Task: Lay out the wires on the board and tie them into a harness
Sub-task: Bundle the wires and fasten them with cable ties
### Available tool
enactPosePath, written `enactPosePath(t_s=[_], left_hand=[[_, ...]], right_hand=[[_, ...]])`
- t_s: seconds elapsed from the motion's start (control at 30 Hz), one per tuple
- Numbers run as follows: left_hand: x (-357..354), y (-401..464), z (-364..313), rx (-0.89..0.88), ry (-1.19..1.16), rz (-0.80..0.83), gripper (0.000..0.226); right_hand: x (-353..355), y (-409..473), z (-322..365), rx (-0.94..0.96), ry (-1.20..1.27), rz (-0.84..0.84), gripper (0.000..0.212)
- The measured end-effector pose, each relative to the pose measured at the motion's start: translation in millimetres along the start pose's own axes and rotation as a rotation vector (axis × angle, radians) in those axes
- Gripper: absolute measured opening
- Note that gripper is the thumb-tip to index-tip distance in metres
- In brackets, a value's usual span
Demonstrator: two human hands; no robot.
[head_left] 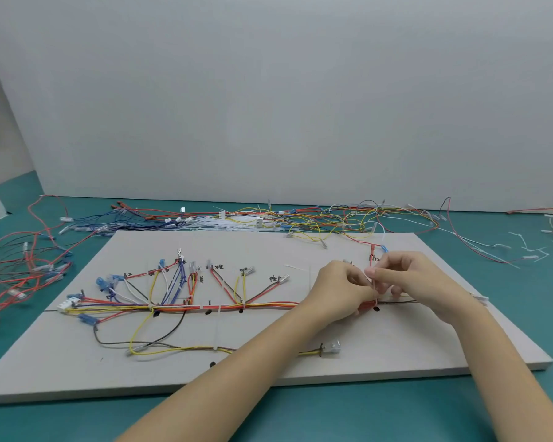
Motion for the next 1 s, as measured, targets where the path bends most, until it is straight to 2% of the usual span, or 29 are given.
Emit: enactPosePath(t_s=[0.13,0.3,0.47,0.8,0.93,1.0], left_hand=[[-2.4,-1.6,0.7,-0.023,0.035,-0.021,0.01],[-5.6,-5.0,0.6,-0.155,0.229,-0.066,0.008],[-7.5,-7.5,-3.1,-0.246,0.382,-0.078,0.014],[-9.6,-10.6,-6.4,-0.268,0.581,-0.128,0.014],[-5.9,-12.5,-9.5,-0.359,0.775,-0.081,0.017],[5.4,-17.6,-17.9,-0.38,0.757,-0.07,0.019]], right_hand=[[-4.7,2.2,2.8,-0.005,0.037,-0.03,0.029],[-6.0,2.6,5.9,0.01,0.143,-0.059,0.032],[-12.4,1.3,6.7,0.01,0.302,0.014,0.027],[-11.6,3.5,4.3,-0.059,0.373,0.099,0.021],[-15.8,6.8,2.6,-0.107,0.443,0.039,0.021],[-15.5,9.0,3.0,-0.117,0.548,-0.048,0.019]])
Point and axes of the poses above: each hand's wrist, its own y-axis towards the middle knuckle, its own x-axis out of the back of the hand, z = x × y, the point moved 1 cm from there along y, towards the middle knuckle, and after that the axes turned 7 degrees about -y, right-handed, at the moved point
